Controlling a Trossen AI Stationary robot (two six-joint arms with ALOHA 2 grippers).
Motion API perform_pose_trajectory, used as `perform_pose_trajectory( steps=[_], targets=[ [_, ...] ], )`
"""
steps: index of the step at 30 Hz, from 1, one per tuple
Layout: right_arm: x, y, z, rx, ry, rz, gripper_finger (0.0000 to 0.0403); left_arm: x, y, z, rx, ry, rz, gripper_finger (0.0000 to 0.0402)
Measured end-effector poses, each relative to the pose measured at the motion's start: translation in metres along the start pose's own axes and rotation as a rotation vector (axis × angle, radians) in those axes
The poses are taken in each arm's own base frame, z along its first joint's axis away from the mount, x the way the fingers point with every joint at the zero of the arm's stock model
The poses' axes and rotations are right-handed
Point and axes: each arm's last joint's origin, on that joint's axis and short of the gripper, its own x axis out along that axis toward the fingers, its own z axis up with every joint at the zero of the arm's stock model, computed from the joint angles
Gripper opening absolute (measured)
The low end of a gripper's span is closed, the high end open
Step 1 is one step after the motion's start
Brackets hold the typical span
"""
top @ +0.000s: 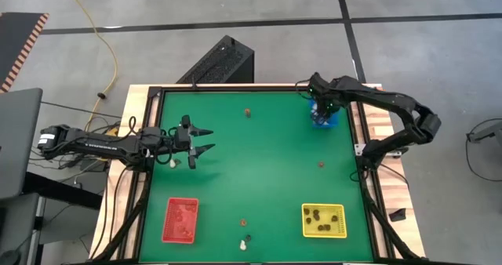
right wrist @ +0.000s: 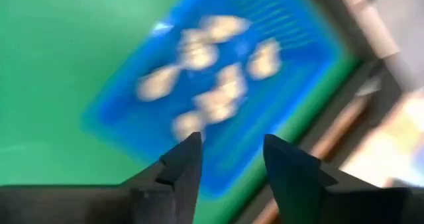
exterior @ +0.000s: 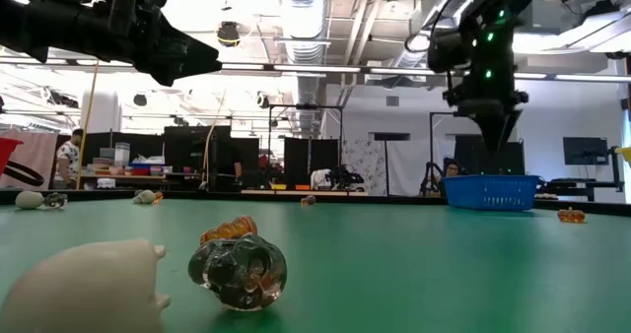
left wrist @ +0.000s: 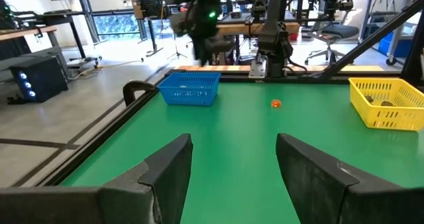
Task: Sort Halloween decoration
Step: Put the orange pumpkin toy into the red bin
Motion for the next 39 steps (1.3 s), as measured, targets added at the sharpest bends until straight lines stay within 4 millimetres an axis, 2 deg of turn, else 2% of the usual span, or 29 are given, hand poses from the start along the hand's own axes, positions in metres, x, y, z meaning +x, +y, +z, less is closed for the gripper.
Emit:
perform_pose_trajectory(
  steps=[7, 11, 16, 19, 24, 39],
  targets=[
    [-0.029, 0.056, -0.044, 0.048, 0.039, 0.180, 0.0214, 0.000, 0.000, -0.001, 0.004, 0.009, -0.001, 0.0210],
    [-0.032, 0.090, -0.073, 0.065, 0.057, 0.204, 0.0214, 0.000, 0.000, -0.001, 0.008, 0.014, -0.001, 0.0210],
    [-0.021, 0.118, -0.099, 0.079, 0.076, 0.195, 0.0214, 0.000, 0.000, -0.001, 0.018, 0.014, -0.001, 0.0210],
    [-0.007, 0.124, -0.108, 0.083, 0.121, 0.180, 0.0214, 0.000, 0.000, -0.001, 0.018, 0.013, -0.001, 0.0210],
    [0.014, 0.129, -0.111, 0.066, 0.141, 0.209, 0.0214, 0.000, 0.000, -0.001, 0.007, 0.007, 0.000, 0.0210],
    [0.034, 0.132, -0.116, 0.103, 0.139, 0.289, 0.0214, 0.000, 0.000, 0.000, 0.005, 0.005, 0.000, 0.0210]
  ],
)
